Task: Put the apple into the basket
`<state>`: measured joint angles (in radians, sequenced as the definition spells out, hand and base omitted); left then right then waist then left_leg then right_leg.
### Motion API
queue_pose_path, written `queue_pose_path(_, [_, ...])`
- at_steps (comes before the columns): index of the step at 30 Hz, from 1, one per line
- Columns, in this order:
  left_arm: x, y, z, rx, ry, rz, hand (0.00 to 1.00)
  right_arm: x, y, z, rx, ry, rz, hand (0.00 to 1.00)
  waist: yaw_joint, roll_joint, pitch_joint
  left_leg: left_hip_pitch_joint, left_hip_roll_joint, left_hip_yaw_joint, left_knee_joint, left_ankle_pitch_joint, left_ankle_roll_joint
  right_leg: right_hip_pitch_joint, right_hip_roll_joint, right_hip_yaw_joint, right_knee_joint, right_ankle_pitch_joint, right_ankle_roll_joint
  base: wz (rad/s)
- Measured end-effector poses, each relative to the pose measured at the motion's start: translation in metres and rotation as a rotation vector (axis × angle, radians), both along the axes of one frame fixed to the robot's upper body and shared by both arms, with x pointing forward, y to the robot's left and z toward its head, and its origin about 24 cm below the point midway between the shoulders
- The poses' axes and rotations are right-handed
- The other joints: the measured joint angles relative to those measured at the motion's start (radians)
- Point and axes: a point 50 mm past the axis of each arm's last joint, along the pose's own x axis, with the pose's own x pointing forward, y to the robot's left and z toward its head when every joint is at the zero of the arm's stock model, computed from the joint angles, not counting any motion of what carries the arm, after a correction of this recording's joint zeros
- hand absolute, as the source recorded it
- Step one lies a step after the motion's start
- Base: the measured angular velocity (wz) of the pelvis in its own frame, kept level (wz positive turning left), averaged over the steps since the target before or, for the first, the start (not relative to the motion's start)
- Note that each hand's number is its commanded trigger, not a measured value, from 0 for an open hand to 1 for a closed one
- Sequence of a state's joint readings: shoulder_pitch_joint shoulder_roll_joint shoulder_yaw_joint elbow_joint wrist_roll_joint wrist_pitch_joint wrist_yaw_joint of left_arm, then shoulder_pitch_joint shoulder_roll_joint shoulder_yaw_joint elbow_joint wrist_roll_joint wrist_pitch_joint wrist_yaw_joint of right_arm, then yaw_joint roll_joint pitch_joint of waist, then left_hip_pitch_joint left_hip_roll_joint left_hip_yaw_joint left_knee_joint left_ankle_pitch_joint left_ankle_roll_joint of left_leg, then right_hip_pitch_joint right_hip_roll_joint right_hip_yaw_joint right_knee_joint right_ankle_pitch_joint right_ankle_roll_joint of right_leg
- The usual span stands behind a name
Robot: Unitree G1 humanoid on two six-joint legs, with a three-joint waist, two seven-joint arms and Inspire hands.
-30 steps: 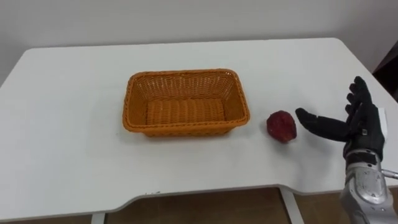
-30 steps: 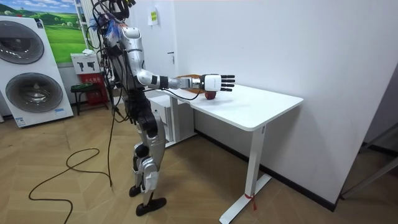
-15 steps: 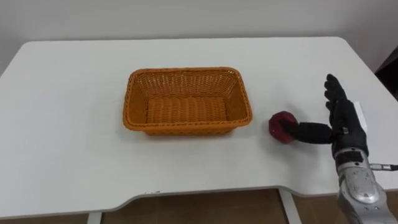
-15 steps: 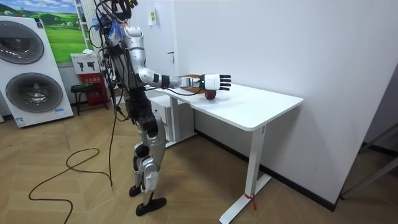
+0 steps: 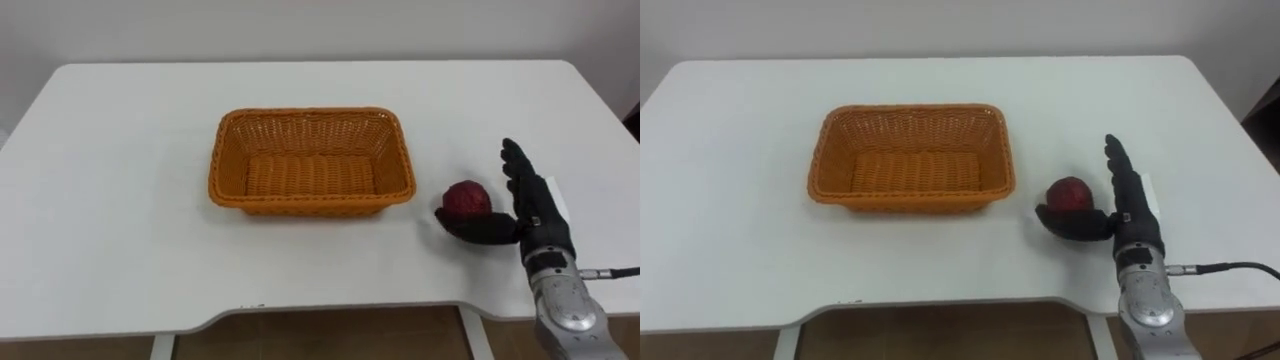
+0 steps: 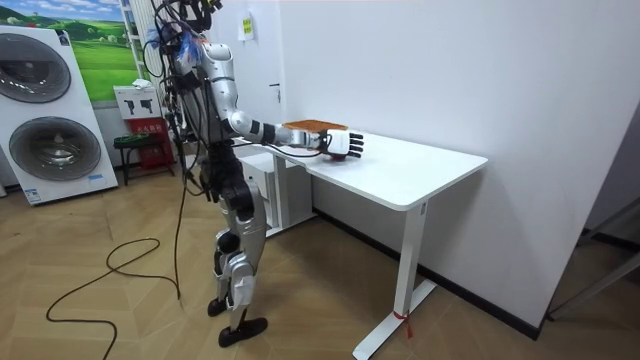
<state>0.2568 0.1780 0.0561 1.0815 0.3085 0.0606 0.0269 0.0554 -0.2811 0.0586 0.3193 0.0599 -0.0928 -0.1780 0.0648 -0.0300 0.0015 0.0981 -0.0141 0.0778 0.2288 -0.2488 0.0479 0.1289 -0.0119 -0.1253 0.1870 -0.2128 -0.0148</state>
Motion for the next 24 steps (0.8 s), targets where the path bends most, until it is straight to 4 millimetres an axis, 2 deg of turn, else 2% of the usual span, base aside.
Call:
queue_pose_path(5, [0.0,0.0,0.0,0.0,-0.001,0.0,0.0,-0.001,0.001,-0.003,-0.046,0.023,0.04,0.0,-0.001,-0.002,0.0014,0.001,0.0,0.0,0.002,0.0,0.0,0.004,-0.001,0.0,0.0,0.0,0.0,0.0])
queue_pose_path(8, [0.001,0.001,0.0,0.0,-0.004,-0.001,0.0,-0.001,0.001,-0.003,-0.056,0.026,0.048,0.0,-0.001,-0.008,0.0063,0.001,0.0,-0.002,0.002,0.0,0.0,0.01,-0.001,-0.004,-0.001,0.0,0.0,0.01])
queue_pose_path(9, [0.002,0.001,0.0,0.0,-0.004,-0.001,0.0,-0.001,0.001,-0.003,-0.057,0.026,0.048,0.13,-0.001,-0.011,0.0061,0.002,0.0,-0.003,0.001,0.0,0.0,0.011,-0.001,-0.005,-0.001,0.0,0.0,0.04])
queue_pose_path(10, [0.002,0.001,0.0,-0.001,-0.006,-0.002,0.0,-0.001,0.001,-0.003,-0.057,0.026,0.048,0.52,-0.001,-0.013,0.0061,0.002,0.0,-0.003,0.001,0.0,0.0,0.011,-0.002,-0.005,-0.001,0.0,0.0,0.0])
queue_pose_path(11, [0.003,0.0,0.0,-0.004,-0.005,-0.001,0.0,-0.001,0.001,-0.003,-0.06,0.026,0.05,0.63,-0.003,-0.014,0.0064,0.001,0.0,-0.003,0.001,0.0,0.0,0.011,-0.003,-0.01,-0.001,0.0,0.0,0.03])
queue_pose_path(12, [0.002,0.0,0.0,-0.01,-0.004,0.0,0.0,-0.001,0.001,-0.003,-0.068,0.03,0.052,1.0,-0.005,-0.015,0.0062,0.001,0.0,-0.005,0.002,0.0,0.0,0.013,-0.003,-0.014,-0.001,0.0,0.001,0.05])
queue_pose_path(15, [0.001,0.0,0.0,-0.014,-0.002,0.004,0.0,-0.005,-0.003,-0.011,-0.095,0.064,0.048,1.0,-0.006,-0.018,0.0049,0.001,-0.002,-0.011,0.005,0.0,0.0,0.017,-0.004,-0.017,-0.001,0.0,0.001,0.07])
queue_pose_path(20, [-0.004,0.0,-0.001,-0.02,0.017,0.014,0.0,0.001,-0.012,-0.011,-0.152,0.067,0.024,1.0,-0.014,-0.018,0.0068,0.011,-0.002,-0.018,0.006,0.0,0.0,0.031,-0.004,-0.028,-0.004,0.0,0.001,0.04])
queue_pose_path(24, [-0.005,0.0,-0.002,-0.02,0.028,0.012,0.0,0.002,-0.018,-0.013,-0.177,0.084,0.015,1.0,-0.009,-0.022,0.0038,0.018,-0.002,-0.024,-0.005,0.0,0.0,0.038,-0.003,-0.03,-0.003,0.0,0.001,0.03])
